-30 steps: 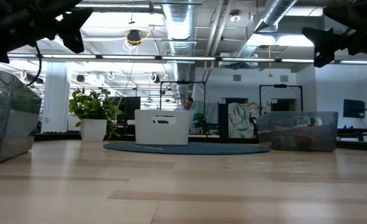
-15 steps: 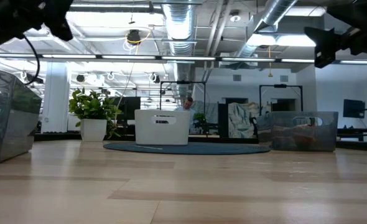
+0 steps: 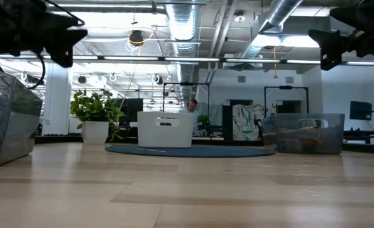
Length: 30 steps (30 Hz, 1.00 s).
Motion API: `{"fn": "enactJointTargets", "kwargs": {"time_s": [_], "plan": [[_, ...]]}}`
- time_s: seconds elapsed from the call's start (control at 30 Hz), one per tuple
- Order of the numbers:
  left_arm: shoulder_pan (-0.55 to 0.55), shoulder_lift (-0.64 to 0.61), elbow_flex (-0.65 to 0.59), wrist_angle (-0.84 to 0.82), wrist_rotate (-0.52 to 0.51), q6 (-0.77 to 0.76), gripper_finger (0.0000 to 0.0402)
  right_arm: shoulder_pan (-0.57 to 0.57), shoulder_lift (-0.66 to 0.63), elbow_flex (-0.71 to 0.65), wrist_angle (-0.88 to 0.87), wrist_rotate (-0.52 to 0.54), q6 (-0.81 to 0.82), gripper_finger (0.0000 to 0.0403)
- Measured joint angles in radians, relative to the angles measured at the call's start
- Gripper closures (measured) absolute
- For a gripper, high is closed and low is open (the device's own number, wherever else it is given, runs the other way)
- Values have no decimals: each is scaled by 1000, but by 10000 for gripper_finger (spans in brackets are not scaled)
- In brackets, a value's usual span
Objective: Pick and place Granola Bars by type
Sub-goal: Return to Home Position
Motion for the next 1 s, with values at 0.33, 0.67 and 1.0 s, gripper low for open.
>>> {"fn": "enactJointTargets", "kwargs": {"time_s": [0.33,0.67,1.0], "plan": [[-89,-1,0,-139,-28,52,255,0,0,0,-1,20,0,168],[-88,-1,0,-122,37,138,255,0,0,-1,2,22,0,168],[-88,0,0,-158,73,54,255,0,0,-1,-59,21,37,168]]}}
